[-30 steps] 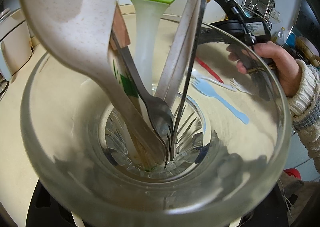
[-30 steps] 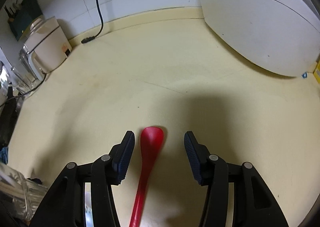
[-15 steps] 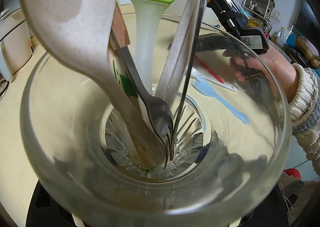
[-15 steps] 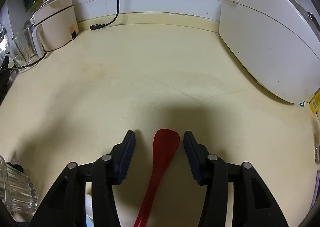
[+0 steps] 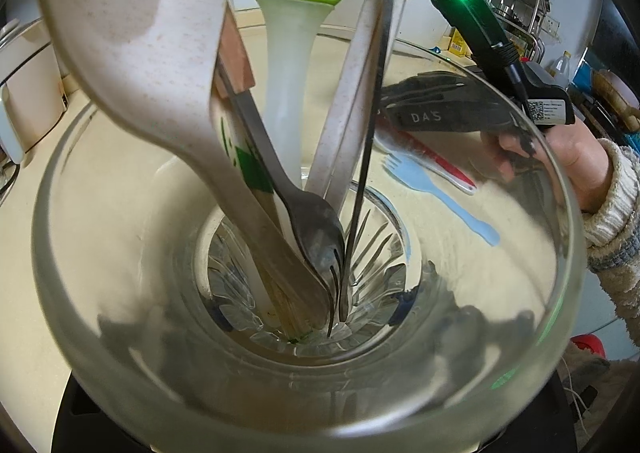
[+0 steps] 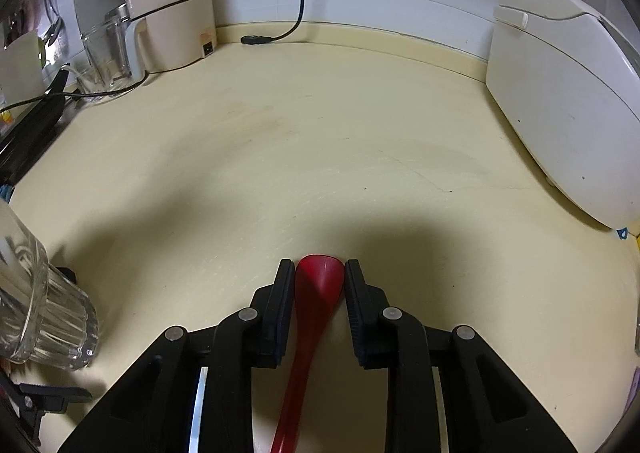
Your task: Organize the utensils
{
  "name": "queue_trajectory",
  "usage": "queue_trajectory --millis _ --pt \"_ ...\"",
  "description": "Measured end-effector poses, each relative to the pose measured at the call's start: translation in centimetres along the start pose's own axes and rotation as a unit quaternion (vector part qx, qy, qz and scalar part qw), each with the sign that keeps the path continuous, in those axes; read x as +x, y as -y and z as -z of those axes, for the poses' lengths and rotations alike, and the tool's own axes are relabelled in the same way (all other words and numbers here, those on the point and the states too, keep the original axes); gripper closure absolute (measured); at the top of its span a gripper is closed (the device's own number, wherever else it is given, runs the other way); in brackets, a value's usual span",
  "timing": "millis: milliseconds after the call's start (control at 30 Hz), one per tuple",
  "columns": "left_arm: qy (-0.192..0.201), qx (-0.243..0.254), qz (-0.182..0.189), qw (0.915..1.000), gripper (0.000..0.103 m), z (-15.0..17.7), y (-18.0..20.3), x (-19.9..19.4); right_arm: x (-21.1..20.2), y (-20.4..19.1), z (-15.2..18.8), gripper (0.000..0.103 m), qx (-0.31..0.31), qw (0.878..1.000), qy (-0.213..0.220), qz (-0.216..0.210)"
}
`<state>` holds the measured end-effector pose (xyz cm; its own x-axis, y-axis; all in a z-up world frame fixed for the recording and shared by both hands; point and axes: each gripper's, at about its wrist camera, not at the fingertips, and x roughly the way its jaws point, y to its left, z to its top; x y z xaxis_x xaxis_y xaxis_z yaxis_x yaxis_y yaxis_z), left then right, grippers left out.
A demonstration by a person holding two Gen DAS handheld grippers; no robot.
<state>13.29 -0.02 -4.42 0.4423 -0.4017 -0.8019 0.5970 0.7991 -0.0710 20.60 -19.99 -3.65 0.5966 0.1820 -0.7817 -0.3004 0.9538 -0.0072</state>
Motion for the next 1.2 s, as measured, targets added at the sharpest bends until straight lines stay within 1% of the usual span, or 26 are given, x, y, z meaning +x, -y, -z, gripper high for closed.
queue_trajectory --millis 367,733,1200 --pt "0.000 0.000 0.000 1.0000 0.017 0.0 0.0 0.0 0.0 -0.5 0.1 0.078 -0.013 1.000 0.000 -0.003" --pt "0.000 0.000 -0.001 1.0000 0.017 -0.1 0.0 0.1 -0.1 -1.4 0.2 0.078 -0.033 0.999 0.000 -0.019" --pt "0.000 0.000 0.000 1.0000 0.017 -0.1 0.1 0.0 -0.1 -1.3 0.3 0.078 -0.034 0.999 0.000 -0.021"
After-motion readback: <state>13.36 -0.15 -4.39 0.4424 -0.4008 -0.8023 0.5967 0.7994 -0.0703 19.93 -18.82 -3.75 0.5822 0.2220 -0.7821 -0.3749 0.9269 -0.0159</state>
